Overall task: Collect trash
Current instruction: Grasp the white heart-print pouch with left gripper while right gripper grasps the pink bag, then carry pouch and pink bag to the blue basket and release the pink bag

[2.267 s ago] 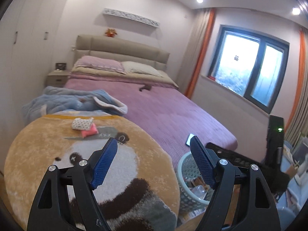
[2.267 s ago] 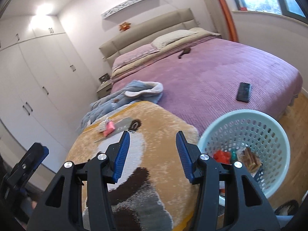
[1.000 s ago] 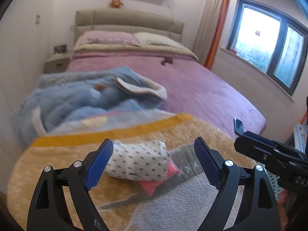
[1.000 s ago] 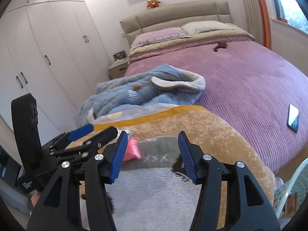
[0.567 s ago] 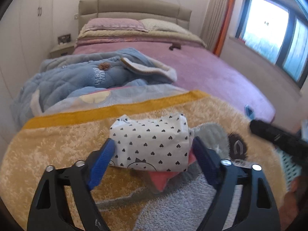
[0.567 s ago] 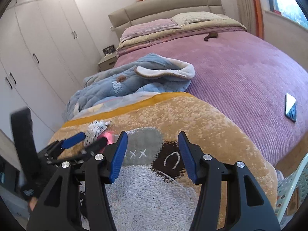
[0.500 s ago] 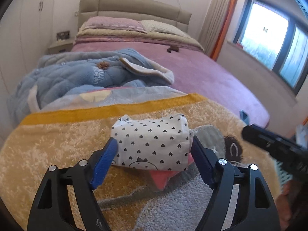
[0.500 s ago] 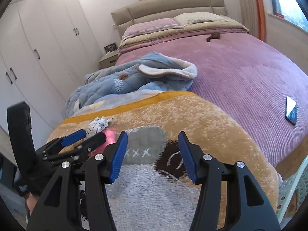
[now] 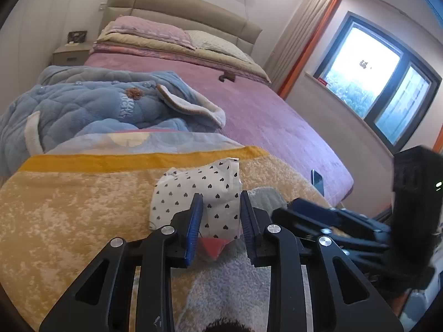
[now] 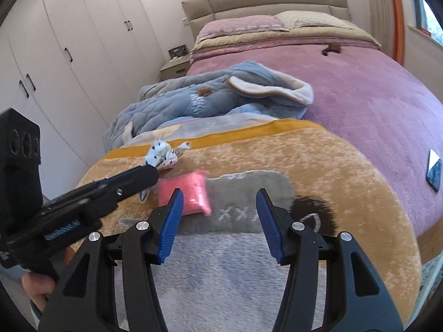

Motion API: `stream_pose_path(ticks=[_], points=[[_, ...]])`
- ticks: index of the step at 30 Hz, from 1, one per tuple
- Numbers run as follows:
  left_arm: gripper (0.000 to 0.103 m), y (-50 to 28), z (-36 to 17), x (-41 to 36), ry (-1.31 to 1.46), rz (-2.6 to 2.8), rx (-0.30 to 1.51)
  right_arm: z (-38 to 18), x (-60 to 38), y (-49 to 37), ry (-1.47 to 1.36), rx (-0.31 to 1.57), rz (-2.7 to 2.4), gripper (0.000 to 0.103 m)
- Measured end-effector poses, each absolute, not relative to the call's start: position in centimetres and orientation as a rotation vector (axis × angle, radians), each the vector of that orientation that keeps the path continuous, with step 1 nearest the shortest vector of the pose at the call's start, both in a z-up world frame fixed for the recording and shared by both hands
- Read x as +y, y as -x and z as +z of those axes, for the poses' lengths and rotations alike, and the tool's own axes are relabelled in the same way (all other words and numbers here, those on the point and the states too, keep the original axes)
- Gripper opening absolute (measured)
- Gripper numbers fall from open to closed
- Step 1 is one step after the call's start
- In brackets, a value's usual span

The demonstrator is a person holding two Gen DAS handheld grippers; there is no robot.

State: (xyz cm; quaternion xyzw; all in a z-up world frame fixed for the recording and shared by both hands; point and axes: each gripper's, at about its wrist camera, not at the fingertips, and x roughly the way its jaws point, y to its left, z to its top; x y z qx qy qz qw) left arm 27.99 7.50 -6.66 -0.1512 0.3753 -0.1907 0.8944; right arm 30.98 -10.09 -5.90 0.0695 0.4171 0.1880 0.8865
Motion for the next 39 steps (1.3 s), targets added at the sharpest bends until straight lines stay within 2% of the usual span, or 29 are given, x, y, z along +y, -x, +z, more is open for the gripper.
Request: stream_pose_path(ticks=[4,7,13,15,17,21,29,39], points=[[0.023,-27.5,-5.6,9.2,0.344,-0.378,0.764,-6.5,-8.7,-31.5,-0.128,0.887,0.424,0.051],[0.023,-27.3,-5.3,10.8,0.371,-0.353,0.755,-7.0,-7.3,-31.9,-0.098,0.897,0.439,0.057],[0.017,-28.0,-6.6,12.1,0.400,-0.320,0.797,-8.5,-5.0,-33.2,-0.077,0.934,0.454,0.059],[0.015,-28.2,-6.8,12.1,0.401,-0.322,0.799,-8.3,-4.4,-32.9,-0.043,0.925,0.457,0.057],[0.014,-28.4,-7.1,12.0,0.410,-0.342,0.786,-8.3,-4.3,-32.7,-0.034,0.922,0.461,0.048],[0.009,-28.8,-7.8,11.2,0.373,-0.313,0.780,-8.3,-5.2,-32.5,-0.075,0.922,0.471,0.045],[0.001,-28.5,-7.5,10.7,0.355,-0.307,0.729,-7.2,-7.8,-31.3,-0.132,0.890,0.471,0.045],[0.001,-25.9,-4.4,8.2,0.335,-0.422,0.676,-3.8,-11.4,-26.9,-0.132,0.799,0.429,0.044]])
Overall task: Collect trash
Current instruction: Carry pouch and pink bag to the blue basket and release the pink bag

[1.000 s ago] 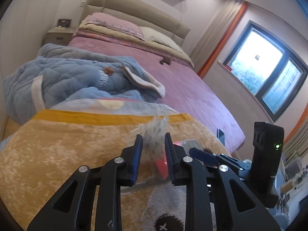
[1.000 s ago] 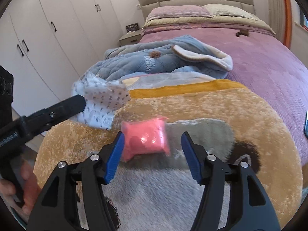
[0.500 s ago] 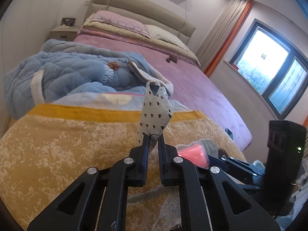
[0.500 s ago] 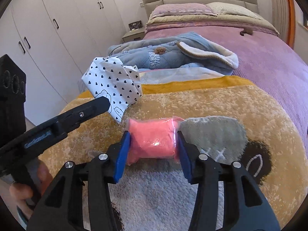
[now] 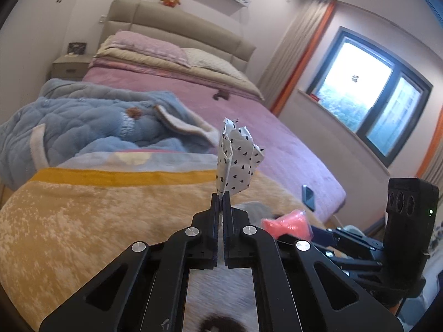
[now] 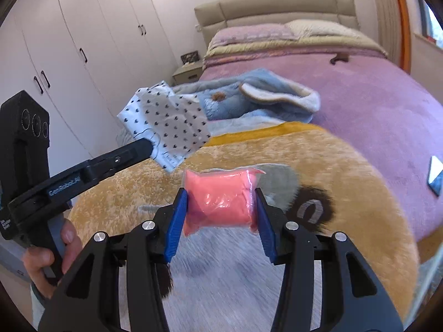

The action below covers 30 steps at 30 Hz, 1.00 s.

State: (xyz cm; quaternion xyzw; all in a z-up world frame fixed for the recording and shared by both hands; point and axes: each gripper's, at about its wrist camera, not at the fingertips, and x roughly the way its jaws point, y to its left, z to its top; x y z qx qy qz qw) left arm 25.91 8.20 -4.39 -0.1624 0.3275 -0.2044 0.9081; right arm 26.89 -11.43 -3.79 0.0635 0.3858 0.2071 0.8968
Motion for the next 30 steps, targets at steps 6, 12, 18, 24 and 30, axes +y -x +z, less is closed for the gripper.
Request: stream_pose_path(ticks=[6,12,18,24,30], points=[[0.000,-21.6,-1.4,3.9,0.270,-0.479,0.648,-0.8,-16.8,-22.4,-0.159,0.723,0.345,0.044],[0.000,-17.1,0.9,-3.0,0.219,-0.564,0.611,1.5,-24.0,-16.8,-0.177,0.653,0.205,0.044],[0.000,-13.7,1.4,-11.3,0.190,-0.690,0.609,2.3,-33.0,-11.2,-0.250,0.609,0.043,0.044],[0.000,-12.7,-1.5,-17.4,0.182,-0.748,0.690,0.1,-41.5,-8.4,-0.380,0.632,-0.086,0.045],[0.000,-13.0,-6.4,-20.0,0.223,-0.723,0.782,-3.8,-45.7,-7.9,-0.458,0.718,-0.178,0.045]])
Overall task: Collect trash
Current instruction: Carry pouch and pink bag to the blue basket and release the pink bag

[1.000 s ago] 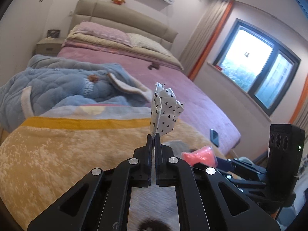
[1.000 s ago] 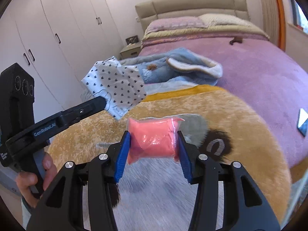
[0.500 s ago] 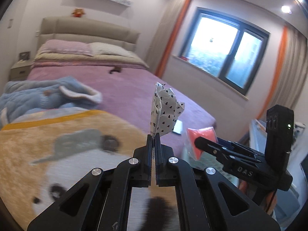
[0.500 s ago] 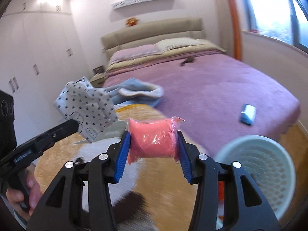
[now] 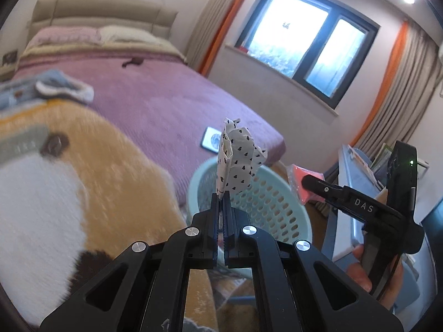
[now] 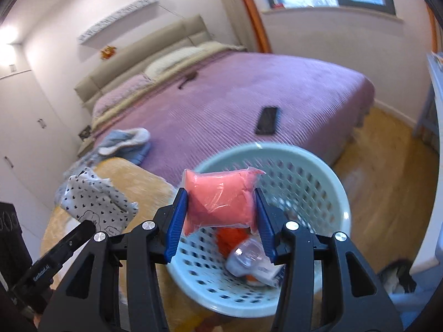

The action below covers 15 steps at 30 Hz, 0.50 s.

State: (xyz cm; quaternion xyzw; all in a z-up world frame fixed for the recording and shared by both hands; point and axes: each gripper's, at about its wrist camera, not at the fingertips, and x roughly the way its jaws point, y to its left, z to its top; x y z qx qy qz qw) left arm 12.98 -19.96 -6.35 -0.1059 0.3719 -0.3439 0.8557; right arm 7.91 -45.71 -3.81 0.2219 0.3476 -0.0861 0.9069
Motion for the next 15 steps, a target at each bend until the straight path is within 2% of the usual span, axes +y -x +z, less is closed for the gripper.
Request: stream_pose_path(ticks=[4,13,15], points=[[0.001,-13.1,-8.3,-20.4,0.228,-0.705,0.810,-6.1,-45.5,-8.7,-0.455,0.770,-0.200,0.046],[0.001,-13.3,-9.1,-20.9,0.226,-0.727,0.816,-8.2,-45.2,-9.1,-0.450,0.817,-0.227,0.047],[0.001,-13.3,-9.2,-21.0,0.227,-0.742,0.817,-8.3,-45.2,-9.4,-0.436,0.826,-0.237,0.054]])
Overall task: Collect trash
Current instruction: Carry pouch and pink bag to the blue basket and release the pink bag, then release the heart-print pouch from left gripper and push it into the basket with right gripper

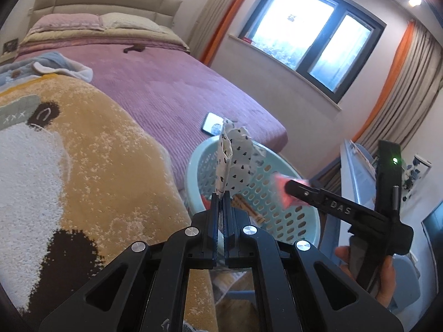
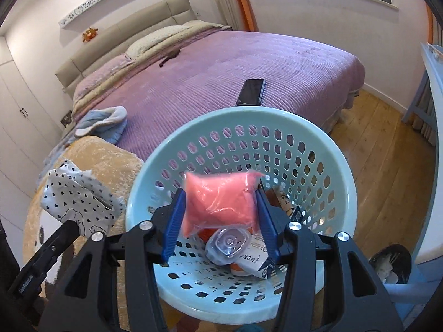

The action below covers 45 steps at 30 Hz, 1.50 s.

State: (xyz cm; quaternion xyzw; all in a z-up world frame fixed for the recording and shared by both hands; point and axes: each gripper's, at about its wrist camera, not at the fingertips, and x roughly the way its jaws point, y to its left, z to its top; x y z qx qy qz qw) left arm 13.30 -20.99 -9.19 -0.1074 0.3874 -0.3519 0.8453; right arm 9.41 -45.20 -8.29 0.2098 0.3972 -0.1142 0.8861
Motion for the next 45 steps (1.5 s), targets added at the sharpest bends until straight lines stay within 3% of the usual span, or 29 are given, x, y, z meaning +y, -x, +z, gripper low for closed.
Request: stream_pose_path(ticks=[1,4,11,19,31,32,33,36,45], points=[[0.005,-13.2,-9.1,-21.2,0.226,-0.740,0.812,-8.3,-45.3,-9.4,-0.431,0.823,-0.244,0.057],[0.031,-13.5,-9.7,-21.3,0.218,-0.761,0.822,-7.9,-45.1,-9.3,-0.416,0.810,-0.255,0.062],[0.032,-13.5,-11.4,-21.3,0.213,-0.807,0.870,-7.6,-44.8,-9.2,-0.412,0.797,-0.231,0.062],[0.041,-12.2,-9.3,-18.7,0.213,-0.761,0.816,-6.5,-40.8,-10.4,-0.382,0.786,-0.104,0.062],[0.047,-8.8,-6.1,-10.7,0.193,-0.611,0.748,-11.4,-38.0,-15.5,-0.448,0.947,0.014,0.061],[0.047,-8.1,-5.9,-9.8,0.187,-0.600,0.742,-11.7,-38.0,-15.6,-0.463,0.952,0.028,0.053],[0.047,-7.6,-5.7,-9.0,0.184,-0.584,0.737,-11.8,-38.0,-15.5,-0.470,0.955,0.047,0.034],[0.047,-5.8,-5.0,-6.4,0.186,-0.530,0.713,-11.4,-38.1,-14.9,-0.462,0.935,0.054,0.008],[0.047,-2.2,0.2,-6.3,0.182,-0.504,0.625,-7.6,-41.7,-10.9,-0.395,0.826,-0.184,0.008]])
